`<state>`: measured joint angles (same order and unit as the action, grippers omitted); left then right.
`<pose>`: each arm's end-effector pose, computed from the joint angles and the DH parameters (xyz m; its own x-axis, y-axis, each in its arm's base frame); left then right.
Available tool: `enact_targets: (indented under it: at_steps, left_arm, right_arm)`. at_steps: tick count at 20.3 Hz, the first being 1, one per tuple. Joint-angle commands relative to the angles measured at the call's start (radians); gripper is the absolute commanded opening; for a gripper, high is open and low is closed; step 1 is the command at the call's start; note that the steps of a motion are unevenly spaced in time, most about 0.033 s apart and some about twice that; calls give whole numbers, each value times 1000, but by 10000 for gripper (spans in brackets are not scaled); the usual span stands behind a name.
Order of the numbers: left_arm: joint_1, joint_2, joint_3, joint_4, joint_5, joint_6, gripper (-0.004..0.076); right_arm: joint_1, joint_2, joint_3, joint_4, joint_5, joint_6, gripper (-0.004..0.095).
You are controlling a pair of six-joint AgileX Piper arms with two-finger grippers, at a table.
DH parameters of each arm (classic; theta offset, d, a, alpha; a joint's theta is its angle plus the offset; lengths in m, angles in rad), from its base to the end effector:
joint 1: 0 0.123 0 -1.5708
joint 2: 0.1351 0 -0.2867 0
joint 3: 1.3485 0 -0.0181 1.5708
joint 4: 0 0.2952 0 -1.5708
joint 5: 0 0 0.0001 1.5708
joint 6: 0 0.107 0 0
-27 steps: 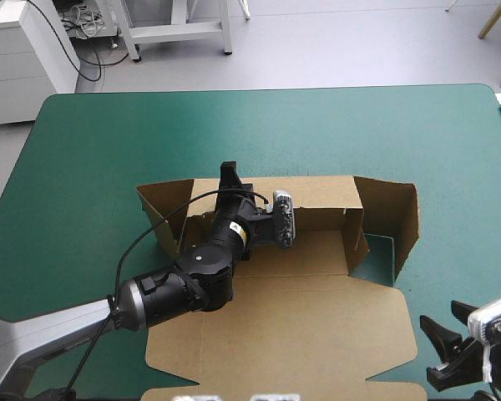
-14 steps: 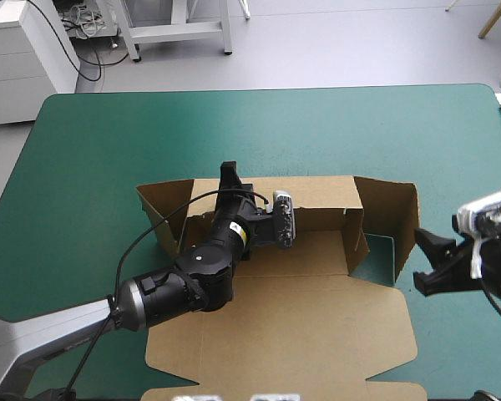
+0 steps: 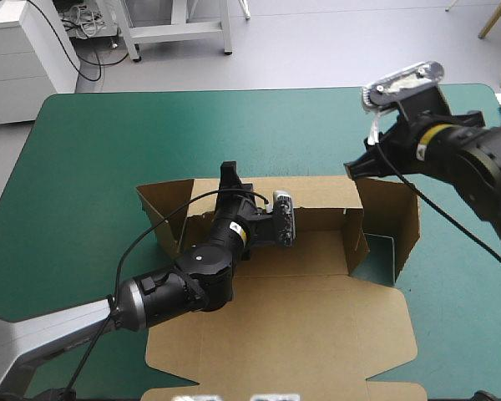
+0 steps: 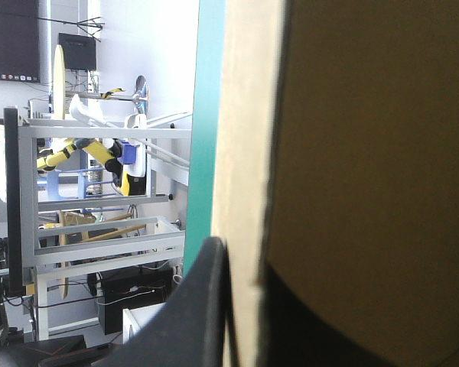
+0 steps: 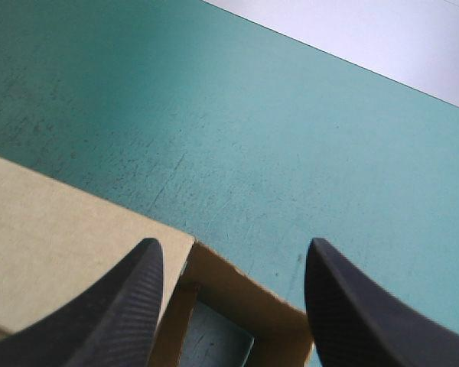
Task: Fold the box
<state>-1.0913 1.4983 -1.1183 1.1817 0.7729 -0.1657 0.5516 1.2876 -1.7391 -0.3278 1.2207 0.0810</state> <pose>0.2325 -0.2971 0.2920 0.1640 0.9652 -0.2038 0.4936 0.0986 0.8641 0.2572 0.1202 0.5106 -0.5141 -0.3556 -0.7805 -0.3149 0.9247 -0.2139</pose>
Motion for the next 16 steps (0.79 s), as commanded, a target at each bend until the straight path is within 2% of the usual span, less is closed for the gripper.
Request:
enact_targets:
  at_steps: [1, 3, 4, 7, 10, 12, 16]
  left_arm:
    - [-7, -32, -15, -15, -16, -21, -8]
    - [-7, -32, -15, -15, -16, -21, -8]
    - [-7, -32, -15, -15, -16, -21, -8]
    - [-7, -32, -15, -13, -18, -19, -8]
    - [-7, -32, -15, -11, -33, -19, -8]
    - [-7, -32, -15, -11, -42, -19, -8]
    - [-7, -32, -15, -8, -50, -19, -8]
  right_arm:
    - [-75, 73, -106, 34, -51, -40, 506]
    - [-192, 151, -157, 164, -51, -95, 506]
    - [-276, 196, -169, 265, -51, -156, 506]
    - [-397, 275, -171, 390, -51, -231, 507]
    - [-441, 348, -171, 424, -51, -299, 507]
    - [-440, 390, -171, 422, -51, -318, 507]
    - [-440, 425, -166, 488, -51, -357, 506]
